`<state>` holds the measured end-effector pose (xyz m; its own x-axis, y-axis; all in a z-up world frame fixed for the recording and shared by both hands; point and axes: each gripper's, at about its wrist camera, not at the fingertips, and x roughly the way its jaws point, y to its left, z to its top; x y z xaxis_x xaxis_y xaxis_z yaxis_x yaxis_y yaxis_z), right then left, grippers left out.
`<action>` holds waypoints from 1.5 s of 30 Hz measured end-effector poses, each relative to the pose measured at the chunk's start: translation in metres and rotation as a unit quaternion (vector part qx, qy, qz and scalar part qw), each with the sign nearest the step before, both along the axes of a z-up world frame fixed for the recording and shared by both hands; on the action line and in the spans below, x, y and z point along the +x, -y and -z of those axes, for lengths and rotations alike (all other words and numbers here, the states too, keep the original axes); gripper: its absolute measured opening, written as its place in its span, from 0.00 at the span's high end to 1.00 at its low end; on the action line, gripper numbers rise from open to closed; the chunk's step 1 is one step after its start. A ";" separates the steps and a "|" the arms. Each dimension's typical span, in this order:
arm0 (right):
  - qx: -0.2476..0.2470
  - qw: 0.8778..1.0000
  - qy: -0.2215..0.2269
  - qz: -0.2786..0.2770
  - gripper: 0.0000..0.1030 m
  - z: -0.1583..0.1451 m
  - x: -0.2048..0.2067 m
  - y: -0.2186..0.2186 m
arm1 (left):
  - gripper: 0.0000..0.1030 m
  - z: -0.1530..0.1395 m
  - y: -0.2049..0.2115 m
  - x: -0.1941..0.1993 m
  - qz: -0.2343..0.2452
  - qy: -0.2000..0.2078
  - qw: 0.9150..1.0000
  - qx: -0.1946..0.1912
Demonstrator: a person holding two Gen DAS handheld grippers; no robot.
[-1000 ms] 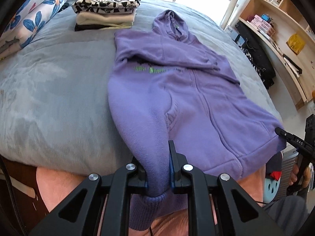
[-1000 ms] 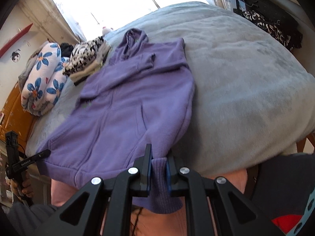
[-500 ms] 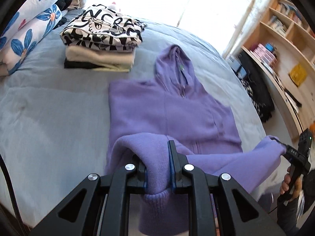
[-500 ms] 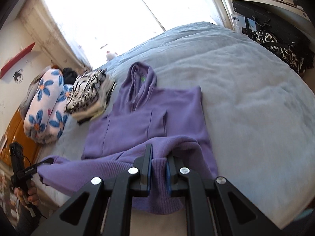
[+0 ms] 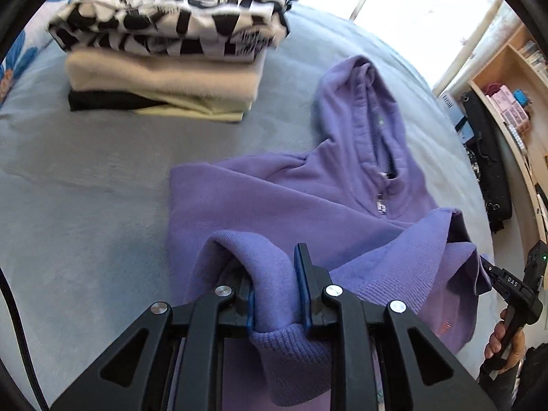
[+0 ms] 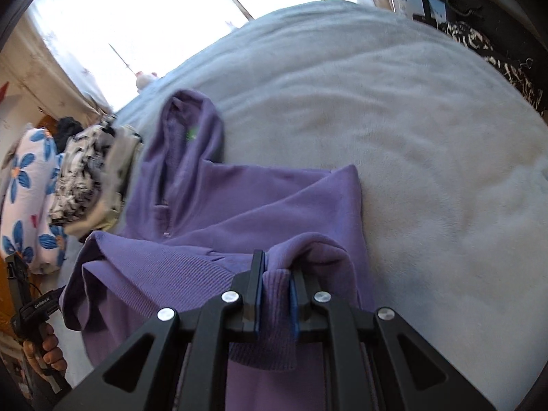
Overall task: Fold large clothes
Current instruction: 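Lift the hem with both grippers, fold it toward the hood, and open, then grasp the folded ribbed edge with both grippers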
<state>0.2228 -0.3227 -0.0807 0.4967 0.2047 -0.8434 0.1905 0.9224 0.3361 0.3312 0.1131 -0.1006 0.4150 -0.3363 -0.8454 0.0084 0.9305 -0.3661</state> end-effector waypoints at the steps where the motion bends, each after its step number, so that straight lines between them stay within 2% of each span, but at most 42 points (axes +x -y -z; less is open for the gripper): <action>1: 0.001 1.000 -0.007 0.002 0.86 0.005 0.003 0.001 | 0.82 0.005 0.000 0.002 0.001 -0.003 1.000 -0.002; 5: 0.020 0.999 -0.039 0.006 0.83 0.025 0.014 0.002 | 0.81 0.016 0.005 0.010 0.009 -0.014 1.000 0.006; 9: 0.024 0.999 -0.042 0.002 0.78 0.024 0.015 0.001 | 0.80 0.011 0.019 0.010 0.030 -0.010 0.999 0.037; 12: 0.041 0.998 -0.039 0.001 0.67 0.017 0.015 0.002 | 0.77 0.006 0.019 0.012 0.036 -0.016 0.998 0.043; 14: 0.061 0.998 -0.026 0.003 0.54 0.008 0.012 0.003 | 0.74 0.002 0.018 0.012 0.040 -0.021 0.998 0.037; 17: 0.073 0.997 -0.007 0.002 0.47 -0.007 0.007 0.003 | 0.67 -0.006 0.017 0.013 0.046 -0.031 0.998 0.026; 20: 0.080 0.997 0.011 -0.008 0.46 -0.022 0.001 -0.002 | 0.66 -0.011 0.019 0.015 0.053 -0.059 0.996 0.035; 27: 0.092 0.995 0.029 -0.026 0.46 -0.040 -0.010 -0.011 | 0.64 -0.036 0.024 0.007 0.071 -0.047 0.996 0.034; 28: 0.093 0.995 0.030 -0.027 0.46 -0.041 -0.011 -0.012 | 0.64 -0.038 0.023 0.006 0.070 -0.044 0.996 0.030; 31: 0.095 0.995 0.033 -0.029 0.46 -0.043 -0.014 -0.013 | 0.62 -0.038 0.011 0.007 0.050 -0.040 0.998 -0.015; 34: 0.096 0.994 0.036 -0.033 0.46 -0.045 -0.018 -0.012 | 0.51 -0.033 0.000 0.010 0.034 -0.060 0.996 -0.054; 36: 0.096 0.994 0.039 -0.035 0.46 -0.045 -0.020 -0.012 | 0.18 -0.037 -0.010 0.008 0.019 -0.050 0.996 -0.078; 37: 0.097 0.994 0.039 -0.036 0.46 -0.045 -0.020 -0.012 | 0.13 -0.041 -0.014 0.005 0.012 -0.035 0.996 -0.087; 38: 0.098 0.994 0.040 -0.037 0.46 -0.044 -0.021 -0.012 | 0.09 -0.048 -0.017 0.002 0.010 -0.019 0.994 -0.104; 40: 0.097 0.994 0.038 -0.036 0.46 -0.042 -0.023 -0.012 | 0.09 -0.060 -0.020 -0.002 0.022 0.001 0.992 -0.123; 42: 0.093 0.994 0.035 -0.038 0.46 -0.039 -0.024 -0.012 | 0.09 -0.071 -0.020 -0.008 0.022 0.028 0.994 -0.103; 45: 0.083 0.995 0.035 -0.040 0.46 -0.036 -0.026 -0.013 | 0.09 -0.076 -0.013 -0.013 0.031 0.049 0.997 -0.045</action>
<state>0.1965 -0.3094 -0.0446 0.5294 0.3795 -0.7588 0.0893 0.8645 0.4947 0.3180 0.1266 -0.0245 0.4704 -0.4361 -0.7671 0.1043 0.8907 -0.4424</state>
